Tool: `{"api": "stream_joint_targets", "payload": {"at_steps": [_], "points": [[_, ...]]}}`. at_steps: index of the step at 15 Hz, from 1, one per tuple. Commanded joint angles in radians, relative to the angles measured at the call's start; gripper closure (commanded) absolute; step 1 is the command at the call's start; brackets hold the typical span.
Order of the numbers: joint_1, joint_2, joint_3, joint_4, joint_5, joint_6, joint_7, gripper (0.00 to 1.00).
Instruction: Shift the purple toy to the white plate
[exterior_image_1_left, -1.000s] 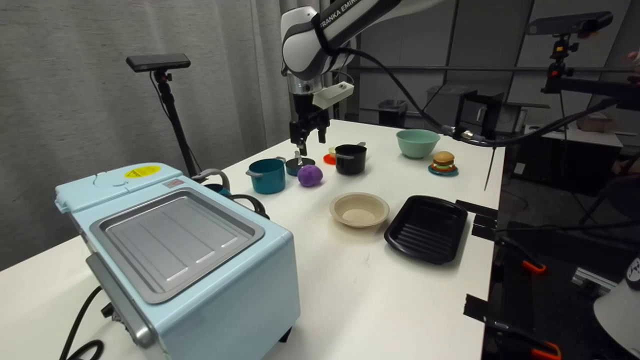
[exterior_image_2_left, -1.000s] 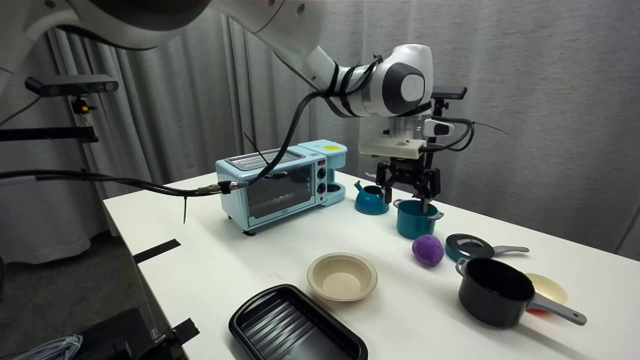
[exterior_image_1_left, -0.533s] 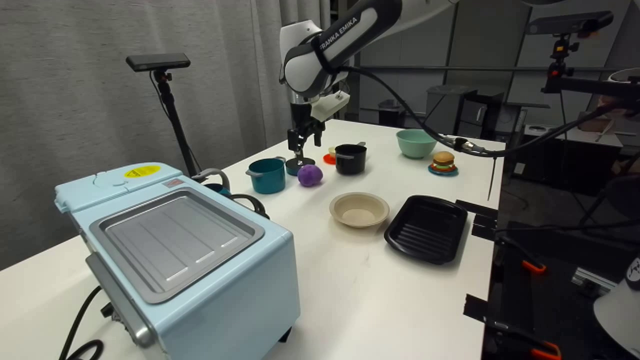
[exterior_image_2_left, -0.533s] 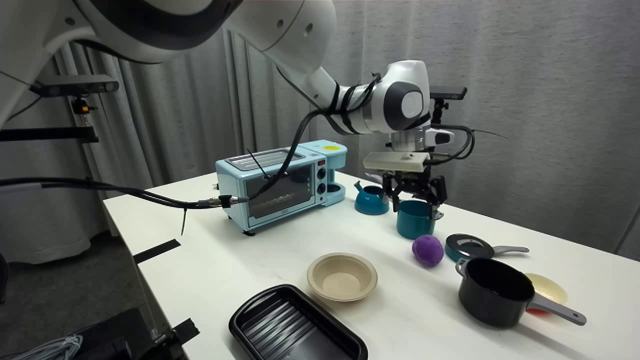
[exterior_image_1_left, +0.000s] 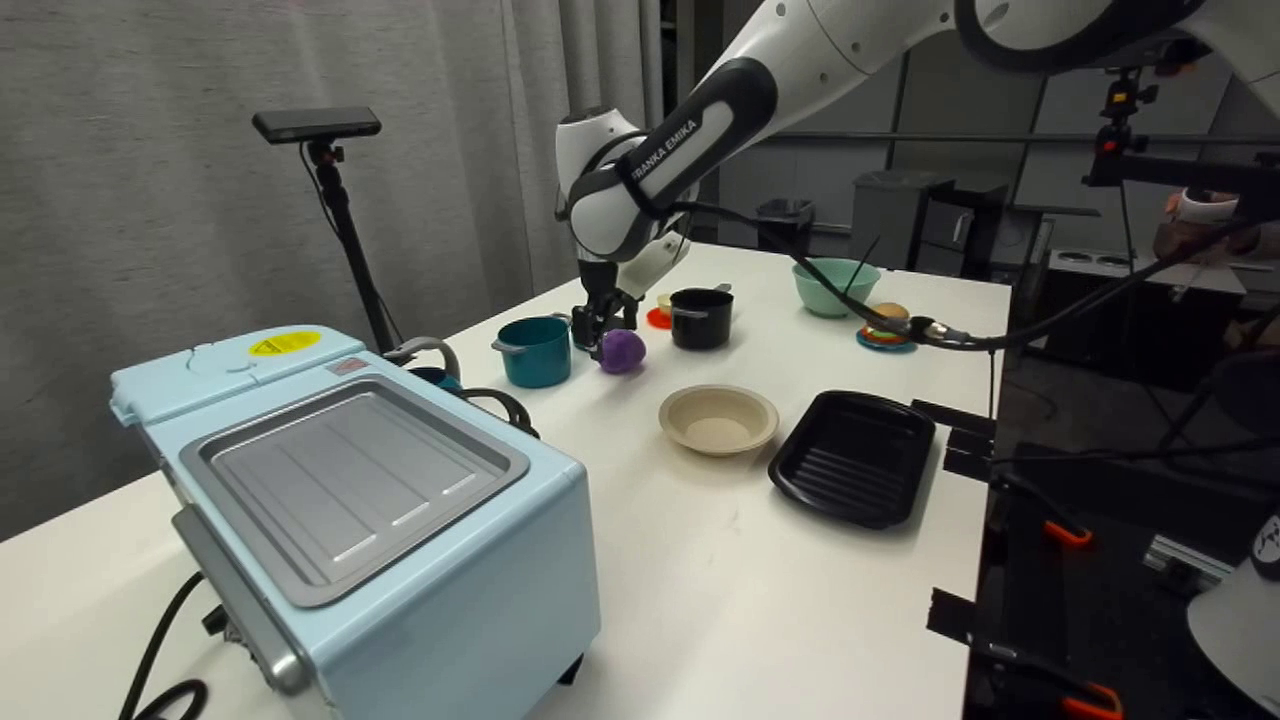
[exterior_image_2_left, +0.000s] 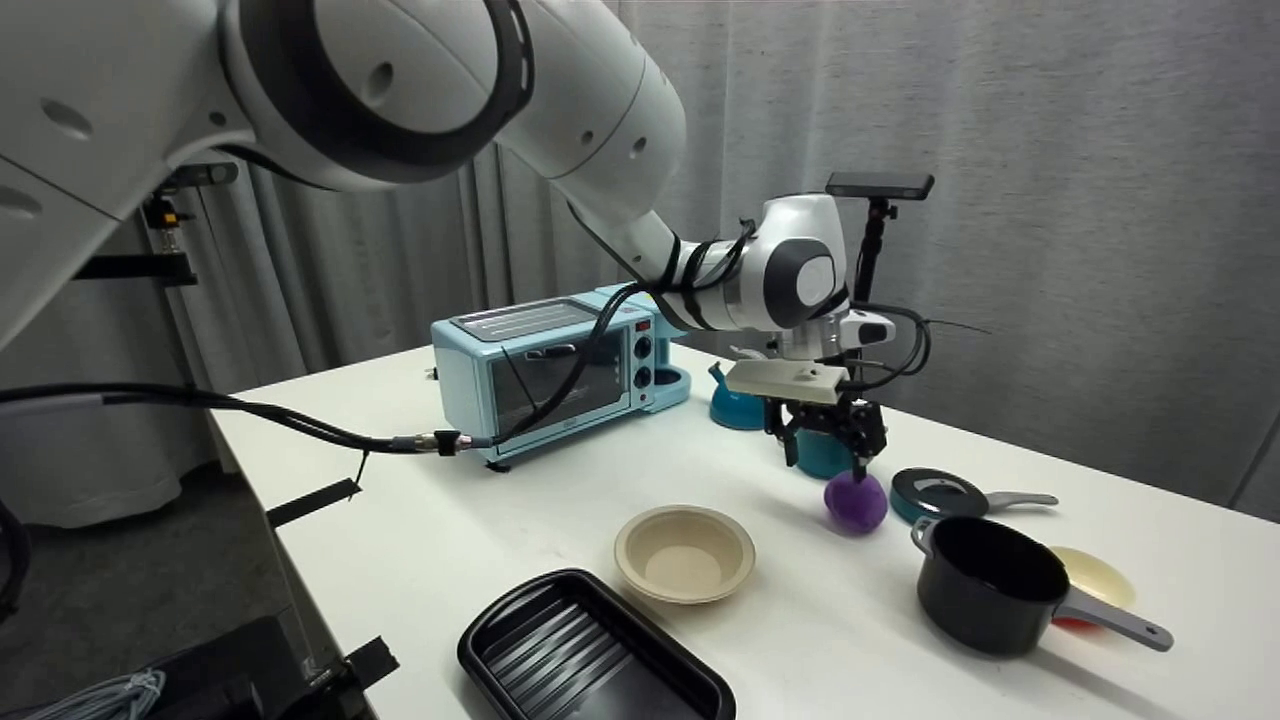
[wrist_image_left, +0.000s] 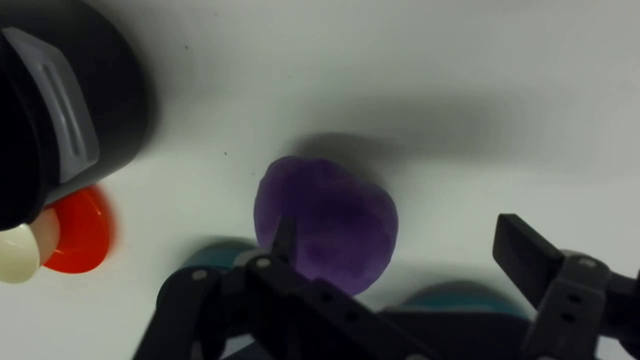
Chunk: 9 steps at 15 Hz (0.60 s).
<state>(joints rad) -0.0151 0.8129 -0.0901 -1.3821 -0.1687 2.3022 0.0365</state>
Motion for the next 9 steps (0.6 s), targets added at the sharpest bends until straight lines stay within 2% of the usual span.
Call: {"api": "stream_joint_targets", "payload": {"at_steps": [1,4,5,7,9], "points": [[0.026,0.086,-0.047,0.088,-0.032,-0.011,0.057,0.00],[0.038,0.136,-0.076,0.127,-0.054,-0.008,0.098,0.03],[0.041,0.151,-0.085,0.141,-0.062,-0.008,0.111,0.26],[0.045,0.168,-0.097,0.165,-0.068,-0.010,0.127,0.31],[0.046,0.178,-0.104,0.185,-0.071,-0.014,0.139,0.47]]}}
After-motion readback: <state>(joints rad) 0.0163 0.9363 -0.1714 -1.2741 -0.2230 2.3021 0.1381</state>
